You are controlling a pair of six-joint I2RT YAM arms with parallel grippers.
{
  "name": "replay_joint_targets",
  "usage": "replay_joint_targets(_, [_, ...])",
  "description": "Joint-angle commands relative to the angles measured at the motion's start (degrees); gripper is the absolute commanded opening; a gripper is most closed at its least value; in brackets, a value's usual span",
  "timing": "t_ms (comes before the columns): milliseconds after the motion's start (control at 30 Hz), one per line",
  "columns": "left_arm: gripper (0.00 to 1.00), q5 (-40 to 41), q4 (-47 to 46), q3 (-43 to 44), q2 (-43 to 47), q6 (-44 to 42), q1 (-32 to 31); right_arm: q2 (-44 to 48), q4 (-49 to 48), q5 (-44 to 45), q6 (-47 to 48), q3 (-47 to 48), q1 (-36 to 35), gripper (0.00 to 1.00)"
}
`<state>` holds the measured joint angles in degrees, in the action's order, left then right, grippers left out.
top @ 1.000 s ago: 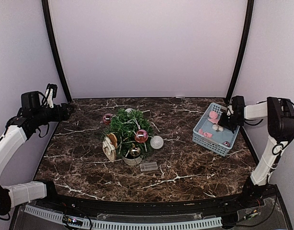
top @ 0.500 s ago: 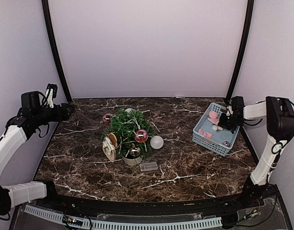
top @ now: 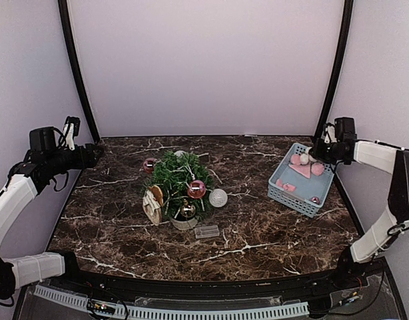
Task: Decorate the small christmas tree
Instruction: Pick up the ornament cotton from the bin.
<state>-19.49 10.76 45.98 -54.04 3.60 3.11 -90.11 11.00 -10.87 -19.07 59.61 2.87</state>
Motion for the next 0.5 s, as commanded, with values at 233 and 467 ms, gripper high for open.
replay_joint_targets(233, [0.83,-1.74,-1.68,-1.05,0.71,-0.34,0.23,18.79,3.65,1.29,3.87,0.24,-16.69,0.27])
replay_joint_targets(467, [0.83,-2.03,-1.73,-1.17,0.93,-0.31,0.23,24.03,1.62,6.30,4.29,2.22,-33.25,0.28])
